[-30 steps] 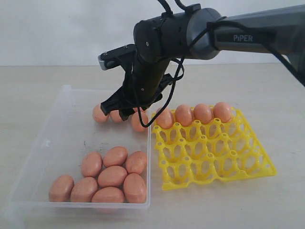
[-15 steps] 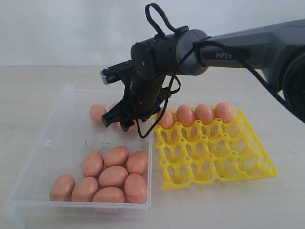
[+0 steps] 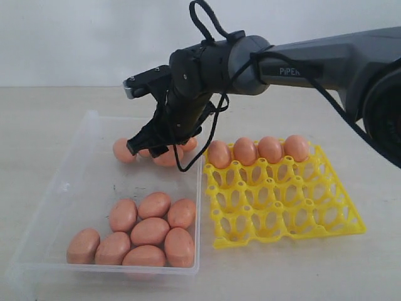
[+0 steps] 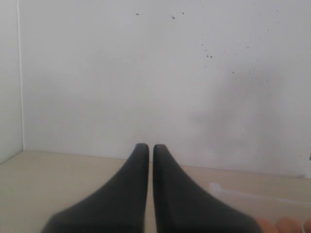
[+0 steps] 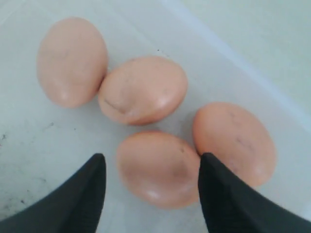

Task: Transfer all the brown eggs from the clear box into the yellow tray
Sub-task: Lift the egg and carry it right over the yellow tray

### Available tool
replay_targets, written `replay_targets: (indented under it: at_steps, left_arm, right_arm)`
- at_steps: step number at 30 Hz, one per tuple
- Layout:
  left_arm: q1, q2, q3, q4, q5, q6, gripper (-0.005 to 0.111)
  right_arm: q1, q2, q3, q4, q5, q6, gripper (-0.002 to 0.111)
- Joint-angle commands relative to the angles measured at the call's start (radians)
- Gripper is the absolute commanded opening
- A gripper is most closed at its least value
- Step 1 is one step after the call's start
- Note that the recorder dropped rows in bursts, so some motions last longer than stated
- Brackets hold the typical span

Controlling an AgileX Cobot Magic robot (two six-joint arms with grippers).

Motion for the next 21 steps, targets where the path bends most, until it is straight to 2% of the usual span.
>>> replay_targets:
  at_steps: [1,10,21]
  left_arm:
    - [-0.001,-0.002,-0.001,0.004,0.003,0.005,0.004]
    - [-0.001,-0.002,-0.001,0.004,0.003,0.005,0.004]
    - [-0.001,-0.002,-0.001,0.004,0.003,0.005,0.004]
  right_arm:
    - [-0.003,-0.002,-0.012,0.001,-0.012,-0.166,0.05]
    - [-0.003,0.057,-0.015,0.0,0.014,-0.335,0.05]
    - [-0.003,0.067,-0.015,0.001,0.059,-0.363,0.05]
